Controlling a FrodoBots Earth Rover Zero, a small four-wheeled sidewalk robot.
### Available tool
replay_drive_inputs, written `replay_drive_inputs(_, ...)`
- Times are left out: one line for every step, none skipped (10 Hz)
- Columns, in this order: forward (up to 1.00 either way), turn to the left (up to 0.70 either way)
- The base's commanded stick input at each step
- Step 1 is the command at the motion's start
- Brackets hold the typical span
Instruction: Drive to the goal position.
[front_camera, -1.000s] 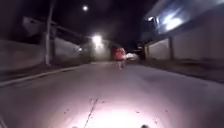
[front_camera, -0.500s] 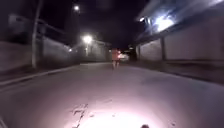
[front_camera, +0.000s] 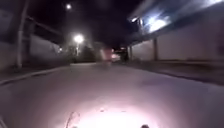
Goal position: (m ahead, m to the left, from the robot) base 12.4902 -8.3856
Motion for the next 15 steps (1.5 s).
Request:
replay_drive_inputs(0.7, 0.0)
replay_drive_inputs(0.7, 0.0)
replay_drive_inputs(0.7, 0.0)
replay_drive_inputs(0.7, 0.0)
replay_drive_inputs(0.7, 0.0)
replay_drive_inputs(0.7, 0.0)
replay_drive_inputs(0.7, 0.0)
replay_drive_inputs(0.7, 0.0)
replay_drive_inputs(0.7, 0.0)
replay_drive_inputs(0.7, 0.0)
replay_drive_inputs(0.7, 0.0)
replay_drive_inputs(0.7, 0.0)
replay_drive_inputs(0.7, -0.31)
replay_drive_inputs(0.7, -0.35)
replay_drive_inputs(0.7, -0.35)
